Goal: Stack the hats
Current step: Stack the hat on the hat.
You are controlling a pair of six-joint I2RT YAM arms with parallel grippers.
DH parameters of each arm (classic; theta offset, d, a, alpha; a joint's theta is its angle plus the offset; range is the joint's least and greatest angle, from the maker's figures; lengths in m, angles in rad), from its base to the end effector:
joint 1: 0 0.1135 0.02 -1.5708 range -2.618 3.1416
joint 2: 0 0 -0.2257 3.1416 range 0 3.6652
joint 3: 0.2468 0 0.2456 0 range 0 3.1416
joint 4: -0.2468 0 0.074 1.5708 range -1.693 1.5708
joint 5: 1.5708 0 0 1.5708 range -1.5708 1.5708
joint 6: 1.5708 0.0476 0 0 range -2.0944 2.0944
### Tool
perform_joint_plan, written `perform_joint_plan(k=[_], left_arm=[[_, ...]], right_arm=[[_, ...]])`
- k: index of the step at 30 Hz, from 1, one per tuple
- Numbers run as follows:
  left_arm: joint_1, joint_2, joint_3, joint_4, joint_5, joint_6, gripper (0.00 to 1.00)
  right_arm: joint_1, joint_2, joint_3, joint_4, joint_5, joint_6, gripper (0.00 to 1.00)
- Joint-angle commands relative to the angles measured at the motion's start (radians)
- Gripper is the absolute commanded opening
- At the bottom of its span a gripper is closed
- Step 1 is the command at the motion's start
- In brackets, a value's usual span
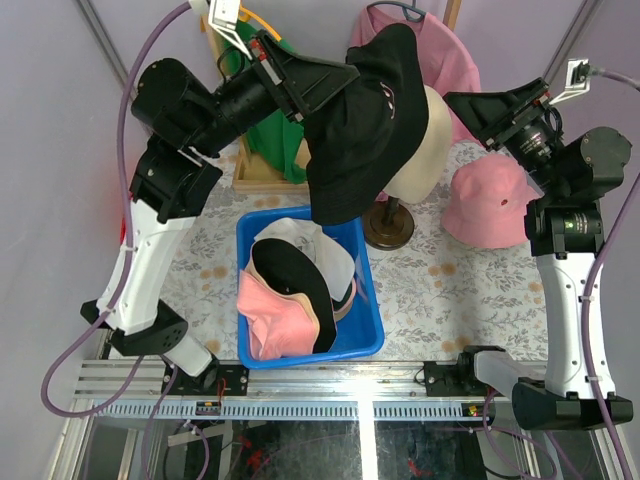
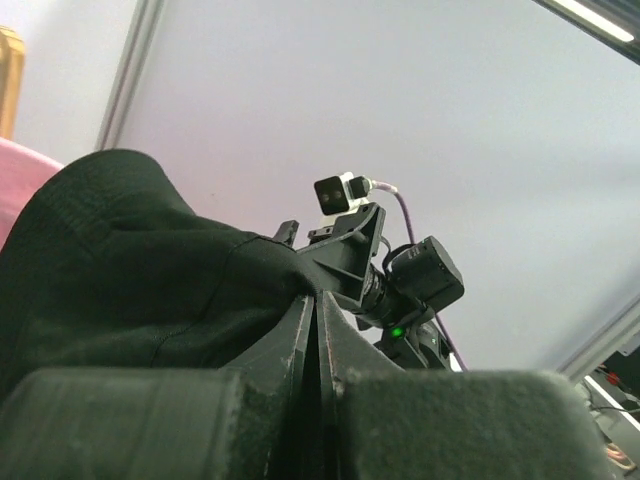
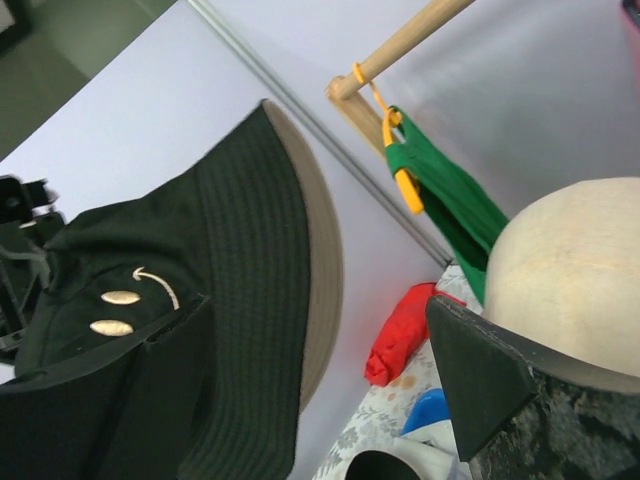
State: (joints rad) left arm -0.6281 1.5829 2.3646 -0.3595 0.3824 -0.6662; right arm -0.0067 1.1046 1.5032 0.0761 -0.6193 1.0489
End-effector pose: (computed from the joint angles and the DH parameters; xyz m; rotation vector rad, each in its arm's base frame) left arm 0.1977 -0.1655 0.5980 0.3469 1.2456 -1.3456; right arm 0.2152 0.0262 0.5144 0.0579 1.2838 1.2442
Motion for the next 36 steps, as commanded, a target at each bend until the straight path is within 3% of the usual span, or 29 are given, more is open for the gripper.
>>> perform_joint_plan(k=[1, 15, 18, 24, 27, 31, 33, 36], left_arm=[[0.015, 0.029, 0.013, 0.154, 0.088, -0.088, 0.0], [0.034, 0.097, 0.02, 0.267, 0.148, -0.202, 0.0], [0.036, 0.116, 0.022, 0.281, 0.154, -0.22, 0.0], [0.042, 0.154, 0.05, 0.283, 0.154, -0.231, 0.0], [0.051, 0.155, 0.042, 0.276, 0.152, -0.227, 0.0], [0.073, 0.15, 0.031, 0.254, 0.14, -0.226, 0.02], [0.091, 0.14, 0.014, 0.256, 0.134, -0.233, 0.1], [0.119, 0.12, -0.018, 0.267, 0.131, -0.251, 0.32]], right_arm=[[0.043, -0.008, 0.005, 0.111, -0.039, 0.061, 0.93], [0.126, 0.024, -0.023, 0.19, -0.032, 0.103, 0.89], [0.126, 0.035, -0.024, 0.247, -0.044, 0.154, 0.73], [0.126, 0.05, 0.025, 0.227, -0.02, 0.154, 0.15], [0.126, 0.058, 0.078, 0.186, 0.003, 0.121, 0.01], [0.124, 0.081, 0.193, 0.12, 0.045, 0.071, 0.0], [0.125, 0.094, 0.255, 0.078, 0.078, 0.038, 0.0], [0.124, 0.119, 0.339, 0.024, 0.121, -0.001, 0.0]])
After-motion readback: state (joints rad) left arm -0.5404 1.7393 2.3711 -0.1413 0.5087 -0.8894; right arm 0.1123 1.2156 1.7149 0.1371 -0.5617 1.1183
